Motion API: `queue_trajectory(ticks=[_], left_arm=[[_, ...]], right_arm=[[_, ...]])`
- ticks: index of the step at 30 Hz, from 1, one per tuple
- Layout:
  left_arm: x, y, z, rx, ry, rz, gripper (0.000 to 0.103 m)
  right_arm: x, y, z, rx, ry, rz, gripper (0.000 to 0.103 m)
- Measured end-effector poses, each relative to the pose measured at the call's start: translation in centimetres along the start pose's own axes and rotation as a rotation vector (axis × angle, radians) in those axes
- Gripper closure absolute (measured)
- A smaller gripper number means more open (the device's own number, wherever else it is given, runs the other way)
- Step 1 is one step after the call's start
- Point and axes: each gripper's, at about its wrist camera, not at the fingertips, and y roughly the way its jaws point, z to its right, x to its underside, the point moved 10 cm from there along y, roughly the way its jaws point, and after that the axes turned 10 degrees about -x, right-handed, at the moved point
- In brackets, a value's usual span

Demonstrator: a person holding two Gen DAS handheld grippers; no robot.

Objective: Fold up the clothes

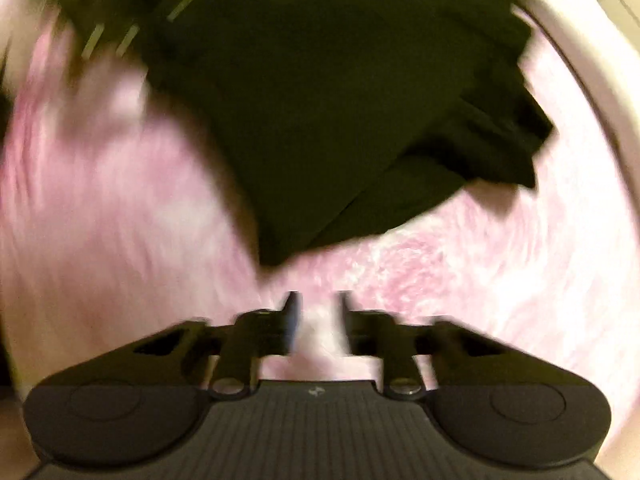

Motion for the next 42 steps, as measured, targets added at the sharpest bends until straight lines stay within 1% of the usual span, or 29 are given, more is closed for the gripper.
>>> queue_trajectory(ticks=[1, 2, 3, 5, 6, 7, 10, 12, 16, 17, 19, 20, 21, 22, 23, 24, 25, 27, 29, 30, 32, 33, 34, 35, 36, 38, 42], left_arm=[[-1.0, 0.3, -1.3, -0.017, -0.024, 0.013, 0.064], [-1.9, 0.6, -2.6, -0.033, -0.048, 0.026, 0.063], [-2.8, 0.9, -3.9, -0.05, -0.071, 0.039, 0.061], [-4.7, 1.4, -6.6, -0.083, -0.119, 0.066, 0.059], [-5.6, 1.7, -7.9, -0.099, -0.143, 0.079, 0.056], [-6.6, 1.9, -9.2, -0.116, -0.166, 0.092, 0.052], [-9.3, 2.7, -13.2, -0.165, -0.238, 0.132, 0.051], [-11.9, 4.7, -16.2, -0.166, -0.28, 0.145, 0.051], [-16.2, 9.0, -20.9, -0.166, -0.364, 0.149, 0.051], [-16.9, 10.1, -22.0, -0.156, -0.387, 0.135, 0.052], [-17.6, 11.5, -23.2, -0.135, -0.419, 0.128, 0.064], [-17.5, 11.9, -23.4, -0.136, -0.415, 0.119, 0.068], [-17.5, 12.3, -23.6, -0.137, -0.411, 0.11, 0.082], [-17.5, 12.6, -23.8, -0.138, -0.407, 0.101, 0.085], [-17.6, 12.2, -23.7, -0.143, -0.394, 0.119, 0.087], [-17.6, 11.8, -23.5, -0.148, -0.381, 0.136, 0.088], [-17.7, 11.4, -23.4, -0.152, -0.367, 0.154, 0.089], [-18.9, 9.7, -23.3, -0.169, -0.334, 0.225, 0.089], [-19.7, 9.1, -23.9, -0.18, -0.337, 0.252, 0.089], [-19.8, 9.7, -24.4, -0.179, -0.347, 0.24, 0.088], [-19.9, 11.1, -25.3, -0.189, -0.366, 0.212, 0.083], [-19.6, 11.7, -25.6, -0.199, -0.371, 0.187, 0.077], [-19.3, 12.4, -25.8, -0.21, -0.376, 0.161, 0.069], [-19.1, 13.0, -26.1, -0.22, -0.38, 0.136, 0.067], [-18.8, 12.8, -26.0, -0.226, -0.371, 0.139, 0.067], [-18.1, 11.6, -25.6, -0.242, -0.36, 0.147, 0.063], [-15.4, 7.7, -23.6, -0.257, -0.353, 0.154, 0.061]], right_arm=[[-0.9, -0.5, 0.8, -0.05, 0.106, 0.055, 0.052], [-1.7, -0.8, 1.7, -0.102, 0.201, 0.108, 0.052], [-2.8, -1.0, 2.8, -0.137, 0.273, 0.154, 0.052], [-5.1, -0.6, 4.9, -0.184, 0.364, 0.234, 0.052], [-6.3, -0.4, 6.1, -0.205, 0.404, 0.271, 0.052], [-7.6, 0.1, 7.3, -0.211, 0.422, 0.295, 0.052], [-11.8, 1.6, 11.0, -0.213, 0.44, 0.353, 0.052], [-14.7, 2.7, 13.2, -0.206, 0.441, 0.385, 0.052], [-20.4, 5.2, 17.4, -0.187, 0.435, 0.44, 0.052], [-21.7, 5.9, 18.4, -0.184, 0.436, 0.452, 0.052], [-23.7, 8.3, 20.2, -0.193, 0.464, 0.457, 0.052], [-24.5, 9.3, 20.7, -0.2, 0.482, 0.453, 0.052], [-24.9, 10.0, 20.8, -0.217, 0.492, 0.453, 0.062], [-25.2, 10.7, 20.9, -0.231, 0.5, 0.452, 0.082], [-25.3, 10.8, 20.8, -0.23, 0.497, 0.445, 0.088], [-25.4, 10.9, 20.7, -0.229, 0.493, 0.438, 0.101], [-25.6, 10.9, 20.6, -0.226, 0.485, 0.435, 0.101], [-26.4, 9.2, 20.4, -0.196, 0.436, 0.473, 0.101], [-27.2, 7.6, 20.1, -0.167, 0.389, 0.51, 0.101], [-27.5, 7.2, 20.3, -0.159, 0.38, 0.521, 0.102], [-28.3, 7.7, 21.2, -0.138, 0.38, 0.512, 0.101], [-28.4, 8.2, 21.6, -0.125, 0.379, 0.504, 0.1], [-28.5, 8.8, 21.9, -0.113, 0.379, 0.494, 0.094], [-28.4, 9.4, 22.1, -0.105, 0.386, 0.482, 0.088], [-28.0, 9.2, 22.1, -0.108, 0.405, 0.49, 0.078], [-27.3, 8.8, 22.0, -0.114, 0.439, 0.507, 0.075], [-23.5, 5.2, 20.6, -0.126, 0.468, 0.543, 0.062]])
